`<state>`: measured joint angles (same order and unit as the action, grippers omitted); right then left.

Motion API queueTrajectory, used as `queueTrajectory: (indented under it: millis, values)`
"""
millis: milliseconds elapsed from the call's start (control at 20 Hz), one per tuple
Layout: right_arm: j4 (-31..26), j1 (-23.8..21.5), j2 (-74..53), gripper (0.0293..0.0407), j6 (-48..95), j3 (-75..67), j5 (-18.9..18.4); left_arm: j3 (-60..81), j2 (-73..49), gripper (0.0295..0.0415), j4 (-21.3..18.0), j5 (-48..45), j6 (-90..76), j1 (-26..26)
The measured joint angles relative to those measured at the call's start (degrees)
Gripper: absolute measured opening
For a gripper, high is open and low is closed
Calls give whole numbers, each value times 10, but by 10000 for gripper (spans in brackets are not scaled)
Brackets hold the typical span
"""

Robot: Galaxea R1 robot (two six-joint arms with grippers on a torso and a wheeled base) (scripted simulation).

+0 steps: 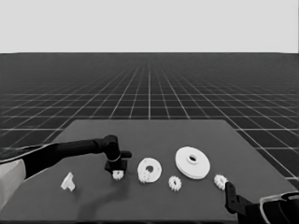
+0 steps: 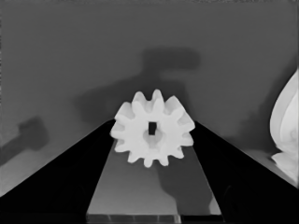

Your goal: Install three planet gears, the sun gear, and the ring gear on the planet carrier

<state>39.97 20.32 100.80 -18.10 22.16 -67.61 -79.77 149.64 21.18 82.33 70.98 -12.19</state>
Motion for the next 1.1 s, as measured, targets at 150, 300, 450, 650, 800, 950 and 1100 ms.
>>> queueTrajectory:
  millis: [150, 300, 450, 650, 800, 950, 1100]
  values:
    - [0, 0, 0, 385, 0, 0, 0, 0, 0, 312, 0, 0, 0, 0]
    - [0, 0, 0, 385, 0, 0, 0, 64, -21, 313, -67, 37, 32, 73]
    - [0, 0, 0, 385, 0, 0, 0, 77, -25, 312, -102, 47, 39, 111]
    - [0, 0, 0, 385, 0, 0, 0, 78, -25, 312, -110, 49, 40, 119]
    - [0, 0, 0, 385, 0, 0, 0, -108, 146, 312, -123, 51, 32, 131]
    - [0, 0, 0, 385, 0, 0, 0, -237, 238, 312, -129, 45, -13, 135]
    - [0, 0, 0, 385, 0, 0, 0, -271, 257, 312, -130, 43, -27, 135]
